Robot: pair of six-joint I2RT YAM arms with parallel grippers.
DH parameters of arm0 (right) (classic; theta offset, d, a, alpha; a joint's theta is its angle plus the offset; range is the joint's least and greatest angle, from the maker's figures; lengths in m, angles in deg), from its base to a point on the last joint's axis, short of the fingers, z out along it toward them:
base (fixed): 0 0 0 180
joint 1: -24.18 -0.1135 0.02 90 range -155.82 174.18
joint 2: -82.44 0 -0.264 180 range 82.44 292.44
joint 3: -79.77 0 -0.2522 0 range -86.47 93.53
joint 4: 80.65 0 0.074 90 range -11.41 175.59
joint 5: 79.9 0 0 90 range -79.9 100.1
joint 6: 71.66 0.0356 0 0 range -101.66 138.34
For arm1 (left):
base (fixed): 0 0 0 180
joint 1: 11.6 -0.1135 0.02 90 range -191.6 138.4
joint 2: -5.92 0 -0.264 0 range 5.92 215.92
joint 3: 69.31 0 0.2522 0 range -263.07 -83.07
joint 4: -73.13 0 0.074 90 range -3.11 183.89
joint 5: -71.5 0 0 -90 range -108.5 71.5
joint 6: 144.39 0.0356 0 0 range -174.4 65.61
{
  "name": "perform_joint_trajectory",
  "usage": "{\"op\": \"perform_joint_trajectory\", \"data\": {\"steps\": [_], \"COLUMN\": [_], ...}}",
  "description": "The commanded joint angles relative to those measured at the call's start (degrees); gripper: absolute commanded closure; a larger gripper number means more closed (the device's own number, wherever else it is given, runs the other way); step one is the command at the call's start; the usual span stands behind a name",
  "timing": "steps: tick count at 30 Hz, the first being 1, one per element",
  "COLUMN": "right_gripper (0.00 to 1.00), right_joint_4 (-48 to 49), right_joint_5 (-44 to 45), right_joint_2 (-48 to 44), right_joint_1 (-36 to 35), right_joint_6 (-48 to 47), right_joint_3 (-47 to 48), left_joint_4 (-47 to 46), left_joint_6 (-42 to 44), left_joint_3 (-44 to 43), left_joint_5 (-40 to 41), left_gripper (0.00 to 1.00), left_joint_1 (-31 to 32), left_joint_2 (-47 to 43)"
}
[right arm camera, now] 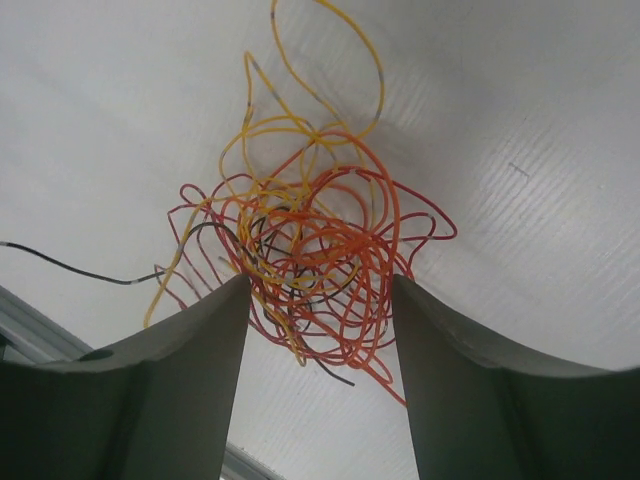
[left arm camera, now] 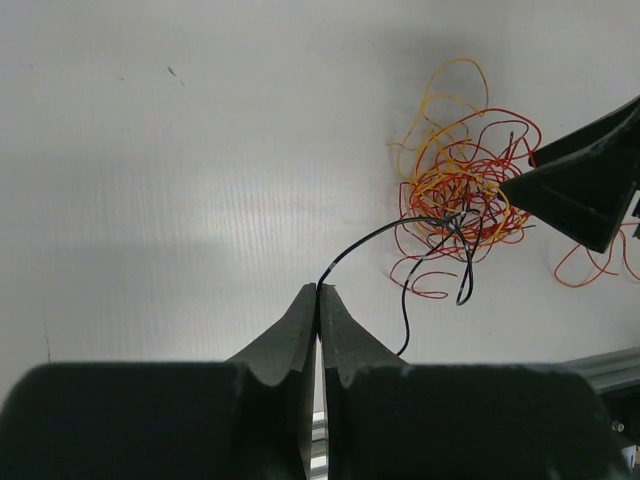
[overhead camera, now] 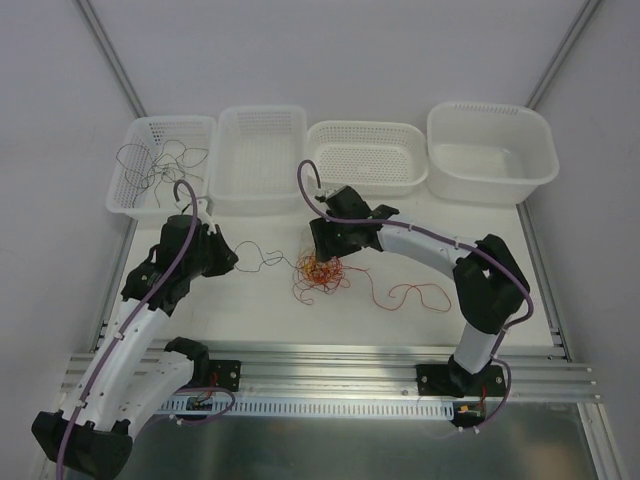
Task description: Untangle the cables
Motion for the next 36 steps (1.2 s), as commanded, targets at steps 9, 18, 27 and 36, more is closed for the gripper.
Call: {"op": "perform_joint_trajectory", "data": {"steps": [9, 18, 27, 36], "right_gripper": [0.46, 0.96, 0.99, 0.99], "right_joint_4": [3.6, 0.7, -12.6, -19.6], "right_joint_5": [6.6, 12.8, 21.0, 19.2], "right_joint_2": [8.0, -1.8, -16.2, -21.3], "right_joint_1": [0.2, 5.1, 19.2, 37.4], "right_joint_6": [4.4, 3.3, 2.8, 4.2], "right_joint_3": [0.6, -6.5, -12.9, -13.5], "left_joint_4": [6.2, 14.5, 17.1, 17.0], "left_joint_6": [1.9, 5.5, 12.0, 21.3], "left_joint_3": [-7.3, -21.9, -37.5, -47.9], "left_joint_5": [2.0, 21.6, 41.1, 54.7], "left_gripper": [1.0, 1.0, 1.0, 1.0], "left_joint_1": [0.2, 0.1, 0.1, 0.1], "left_joint_2": [-3.4, -3.6, 0.5, 4.0]}}
